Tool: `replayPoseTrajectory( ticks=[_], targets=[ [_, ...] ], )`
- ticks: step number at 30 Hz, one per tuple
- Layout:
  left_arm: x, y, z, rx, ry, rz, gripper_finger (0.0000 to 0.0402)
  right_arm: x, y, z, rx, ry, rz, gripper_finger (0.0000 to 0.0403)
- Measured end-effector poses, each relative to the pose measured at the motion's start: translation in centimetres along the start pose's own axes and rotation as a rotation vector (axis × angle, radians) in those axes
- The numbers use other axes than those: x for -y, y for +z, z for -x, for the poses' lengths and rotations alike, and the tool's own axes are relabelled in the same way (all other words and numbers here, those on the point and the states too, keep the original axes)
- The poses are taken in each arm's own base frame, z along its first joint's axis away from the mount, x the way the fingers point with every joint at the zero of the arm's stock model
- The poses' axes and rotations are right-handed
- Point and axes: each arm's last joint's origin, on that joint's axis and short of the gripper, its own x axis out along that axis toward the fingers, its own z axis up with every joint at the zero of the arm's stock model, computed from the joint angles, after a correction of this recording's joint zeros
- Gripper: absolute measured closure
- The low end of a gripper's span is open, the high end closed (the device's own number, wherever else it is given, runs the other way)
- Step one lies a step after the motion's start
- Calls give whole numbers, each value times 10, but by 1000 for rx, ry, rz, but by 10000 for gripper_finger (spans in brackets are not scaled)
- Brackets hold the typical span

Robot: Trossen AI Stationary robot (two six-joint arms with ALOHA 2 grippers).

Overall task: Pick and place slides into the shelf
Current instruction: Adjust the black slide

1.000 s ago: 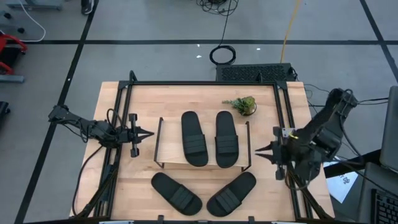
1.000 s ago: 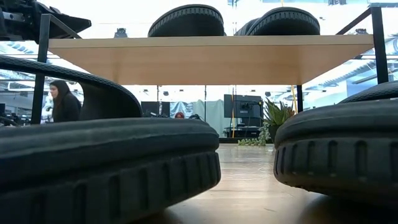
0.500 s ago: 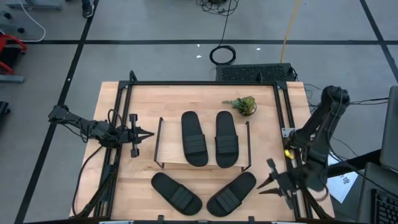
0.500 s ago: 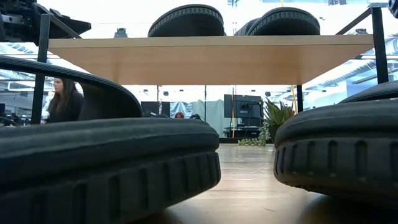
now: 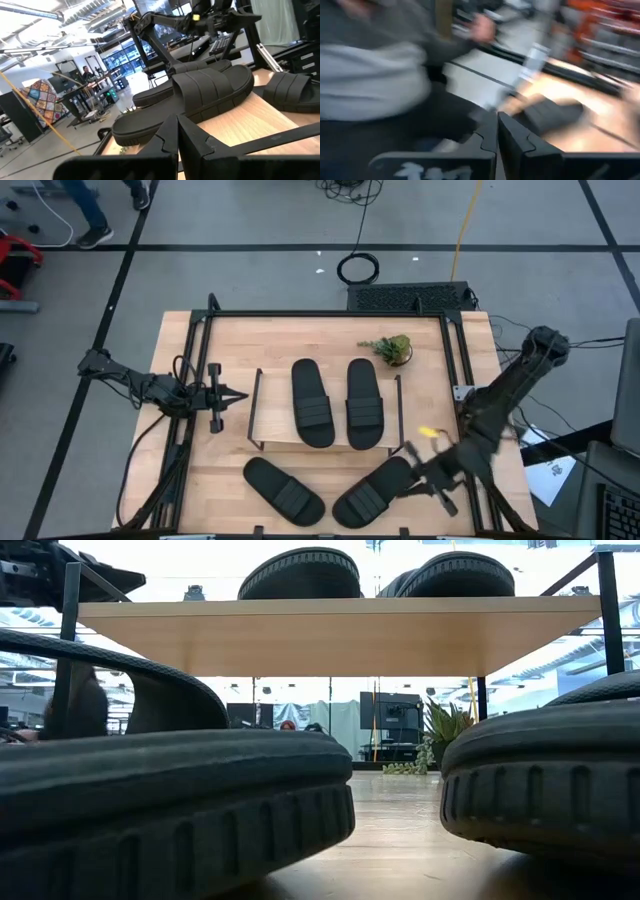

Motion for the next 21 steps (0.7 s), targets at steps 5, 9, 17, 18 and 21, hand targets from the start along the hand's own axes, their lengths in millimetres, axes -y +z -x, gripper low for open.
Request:
replayPoseTrajectory(
  ticks=[5, 9, 17, 18, 21],
  targets=[
    [1, 0, 0, 0, -16, 1, 396, 5, -7, -5, 64, 179, -49, 402],
    [1, -2, 0, -12, -23, 0, 396, -6, -13, -5, 1, 65, -165, 402],
    [1, -2, 0, -16, -25, 4, 396, -52, -31, -13, -9, -95, -266, 403],
    [1, -2, 0, -16, -25, 9, 396, -56, -35, -13, -13, -129, -296, 403],
    [1, -2, 0, -14, -23, 18, 396, -63, -42, -15, -7, -222, -412, 403]
  ],
)
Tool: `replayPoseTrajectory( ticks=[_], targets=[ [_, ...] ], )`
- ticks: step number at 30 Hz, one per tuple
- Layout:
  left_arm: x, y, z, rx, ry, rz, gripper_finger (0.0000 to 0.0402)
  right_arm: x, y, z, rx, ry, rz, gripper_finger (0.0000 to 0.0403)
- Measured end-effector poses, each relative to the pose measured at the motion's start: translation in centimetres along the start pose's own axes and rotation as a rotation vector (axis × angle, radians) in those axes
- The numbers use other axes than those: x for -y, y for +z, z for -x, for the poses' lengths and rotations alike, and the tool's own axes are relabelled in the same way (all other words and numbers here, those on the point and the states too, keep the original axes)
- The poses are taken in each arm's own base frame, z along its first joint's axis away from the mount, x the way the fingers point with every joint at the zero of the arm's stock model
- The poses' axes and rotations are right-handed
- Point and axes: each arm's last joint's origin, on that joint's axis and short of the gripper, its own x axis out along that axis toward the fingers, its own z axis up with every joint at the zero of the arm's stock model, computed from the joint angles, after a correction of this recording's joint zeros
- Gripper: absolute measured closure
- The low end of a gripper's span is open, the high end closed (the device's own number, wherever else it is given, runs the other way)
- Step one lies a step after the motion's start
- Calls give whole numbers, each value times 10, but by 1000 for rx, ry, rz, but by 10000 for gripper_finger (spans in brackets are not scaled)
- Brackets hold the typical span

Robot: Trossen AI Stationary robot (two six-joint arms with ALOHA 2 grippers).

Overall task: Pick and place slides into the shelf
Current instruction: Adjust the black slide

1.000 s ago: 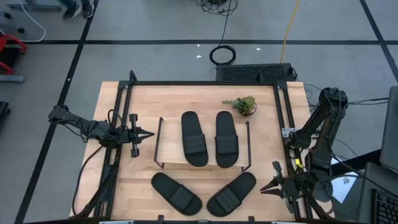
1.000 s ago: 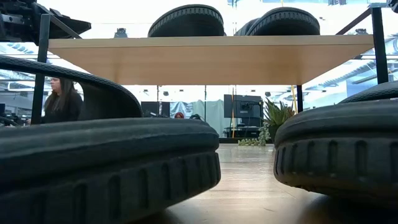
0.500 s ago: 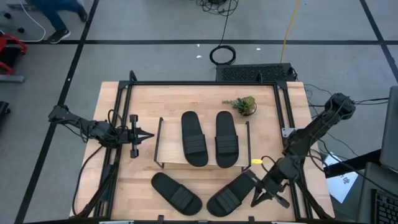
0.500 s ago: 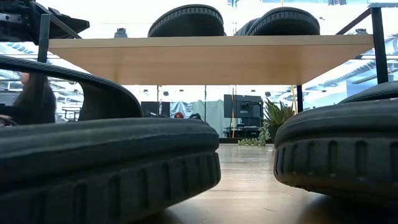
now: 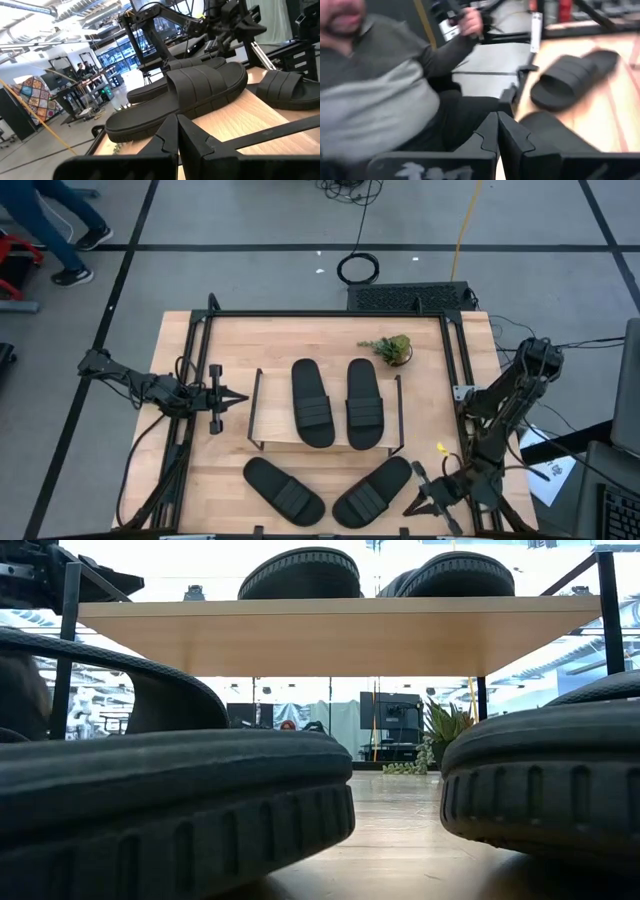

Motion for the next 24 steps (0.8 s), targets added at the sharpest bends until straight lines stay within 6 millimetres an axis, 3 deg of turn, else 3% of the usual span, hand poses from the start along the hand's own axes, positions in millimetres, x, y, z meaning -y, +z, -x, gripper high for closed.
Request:
replayPoseTrajectory(
  ticks=[5, 11, 17, 24],
  targets=[
    [-1, 2, 0, 16, 7, 10, 396, 9, -1, -4, 20, -103, -263, 403],
    [-1, 2, 0, 16, 7, 13, 396, 24, -12, -7, -87, -196, -524, 403],
    [0, 1, 0, 9, 3, 14, 396, 38, -22, -7, -167, -324, -645, 403],
    [0, 1, 0, 8, 3, 15, 396, 43, -11, -17, -237, -191, -676, 354]
  ],
)
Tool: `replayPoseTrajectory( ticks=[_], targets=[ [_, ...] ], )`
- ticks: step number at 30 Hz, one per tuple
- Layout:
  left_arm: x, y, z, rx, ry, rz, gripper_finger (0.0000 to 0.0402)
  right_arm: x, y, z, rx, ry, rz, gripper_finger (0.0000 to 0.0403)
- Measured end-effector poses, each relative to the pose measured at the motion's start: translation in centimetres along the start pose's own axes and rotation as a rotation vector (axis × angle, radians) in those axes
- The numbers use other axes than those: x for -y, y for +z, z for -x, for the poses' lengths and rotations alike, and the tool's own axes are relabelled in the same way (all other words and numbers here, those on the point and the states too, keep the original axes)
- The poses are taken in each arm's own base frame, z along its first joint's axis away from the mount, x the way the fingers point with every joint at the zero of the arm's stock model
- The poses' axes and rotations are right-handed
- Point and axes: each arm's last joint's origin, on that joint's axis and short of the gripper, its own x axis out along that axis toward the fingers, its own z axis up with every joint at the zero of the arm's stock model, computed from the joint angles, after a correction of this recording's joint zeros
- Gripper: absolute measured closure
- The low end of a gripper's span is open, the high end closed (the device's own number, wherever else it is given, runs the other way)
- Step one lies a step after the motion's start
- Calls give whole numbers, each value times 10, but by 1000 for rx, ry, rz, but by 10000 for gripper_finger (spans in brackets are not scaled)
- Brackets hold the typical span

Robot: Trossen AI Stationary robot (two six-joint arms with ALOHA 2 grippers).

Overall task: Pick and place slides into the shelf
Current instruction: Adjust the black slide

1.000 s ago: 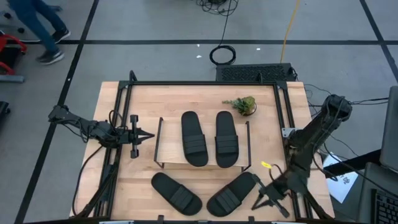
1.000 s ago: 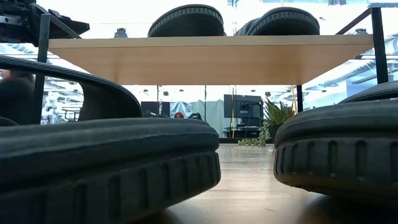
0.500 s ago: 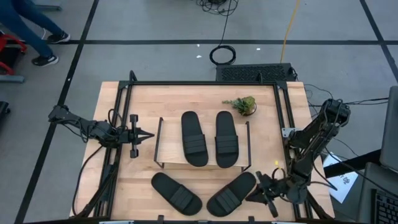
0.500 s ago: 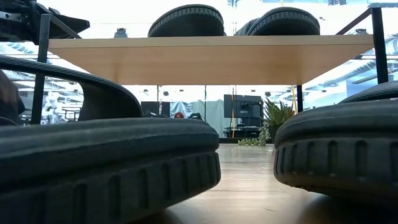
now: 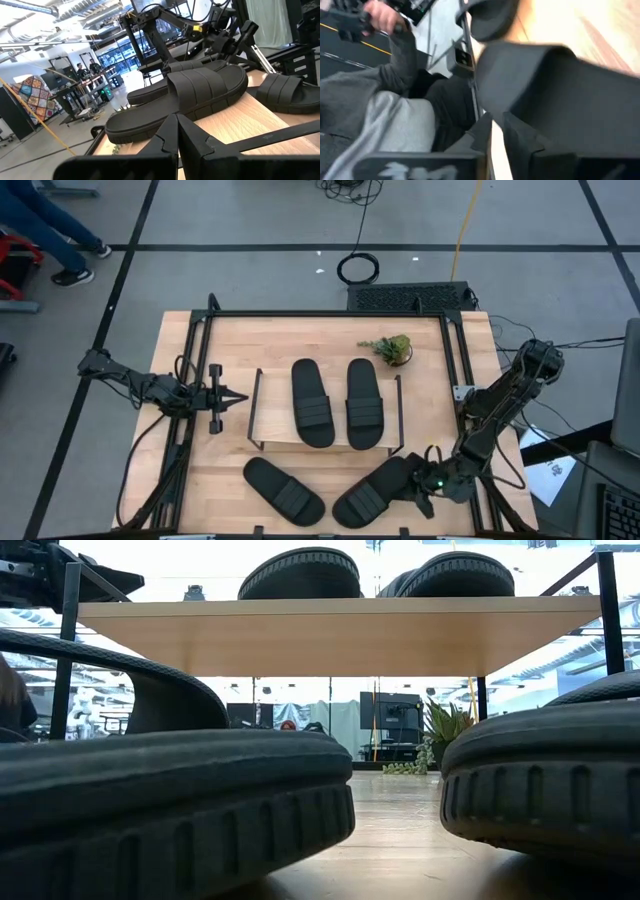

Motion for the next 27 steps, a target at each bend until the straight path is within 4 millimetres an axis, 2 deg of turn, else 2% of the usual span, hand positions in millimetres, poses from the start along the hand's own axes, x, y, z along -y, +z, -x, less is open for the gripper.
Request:
replayPoseTrajectory(
  ticks=[8, 15, 20, 27],
  targets=[
    [0, 0, 0, -1, 0, 6, 396, 10, 12, -7, -92, -2, -106, 259],
    [0, 0, 0, -2, -1, 5, 396, 28, 1, -6, -53, -80, -218, 188],
    [0, -1, 0, -7, -2, 3, 396, 28, -5, -14, -15, -36, -242, 164],
    [0, -1, 0, -6, -2, 3, 396, 33, -19, -39, 20, -27, -291, 164]
  ],
)
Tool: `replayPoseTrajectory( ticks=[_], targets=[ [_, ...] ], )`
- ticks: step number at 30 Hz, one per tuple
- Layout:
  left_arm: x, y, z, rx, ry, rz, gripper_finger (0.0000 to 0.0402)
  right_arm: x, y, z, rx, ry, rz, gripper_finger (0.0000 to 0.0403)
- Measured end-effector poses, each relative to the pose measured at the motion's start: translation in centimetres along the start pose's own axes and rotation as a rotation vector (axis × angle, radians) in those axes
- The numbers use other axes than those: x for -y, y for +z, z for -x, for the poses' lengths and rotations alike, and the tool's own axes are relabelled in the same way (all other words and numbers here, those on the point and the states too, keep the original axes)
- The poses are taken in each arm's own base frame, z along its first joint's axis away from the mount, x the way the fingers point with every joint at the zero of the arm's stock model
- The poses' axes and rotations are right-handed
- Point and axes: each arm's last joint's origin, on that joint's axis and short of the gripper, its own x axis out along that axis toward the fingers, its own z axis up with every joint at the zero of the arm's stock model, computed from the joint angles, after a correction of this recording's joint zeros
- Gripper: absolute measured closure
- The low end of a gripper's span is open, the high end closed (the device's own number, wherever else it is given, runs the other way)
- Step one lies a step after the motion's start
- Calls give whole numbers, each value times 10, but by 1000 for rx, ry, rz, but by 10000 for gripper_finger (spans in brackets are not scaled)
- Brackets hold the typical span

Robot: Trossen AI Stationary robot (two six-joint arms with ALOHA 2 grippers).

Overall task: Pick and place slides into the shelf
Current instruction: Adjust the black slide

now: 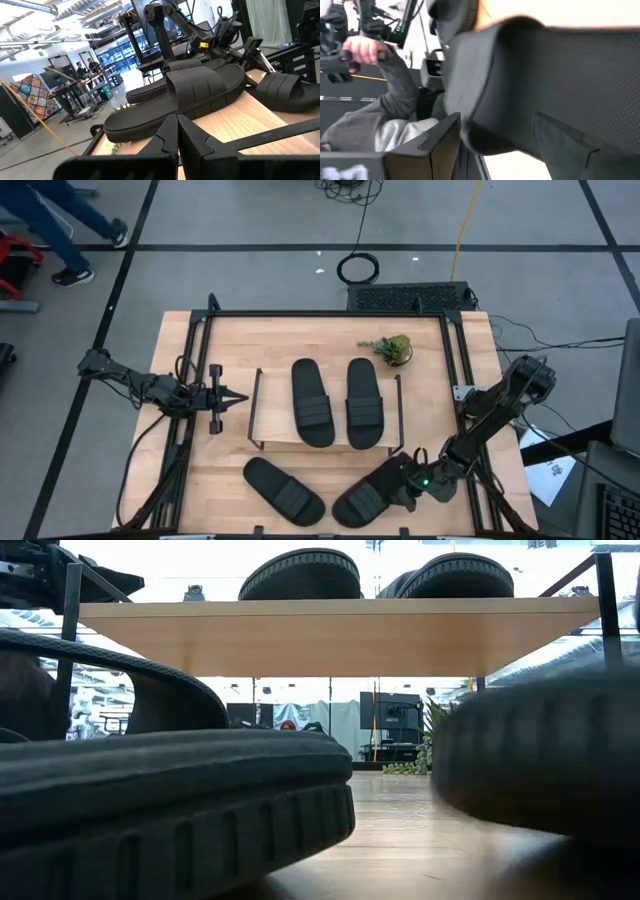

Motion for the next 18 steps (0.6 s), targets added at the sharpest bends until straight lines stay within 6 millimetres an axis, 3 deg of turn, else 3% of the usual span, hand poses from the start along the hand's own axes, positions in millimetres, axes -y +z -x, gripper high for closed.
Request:
replayPoseTrajectory(
  ticks=[4, 18],
  targets=[
    [0, 0, 0, 0, 0, 0, 396, -5, -5, -12, 7, 3, 3, 164],
    [0, 0, 0, 0, 0, 4, 396, -9, 5, -17, 84, -9, 74, 165]
  ],
)
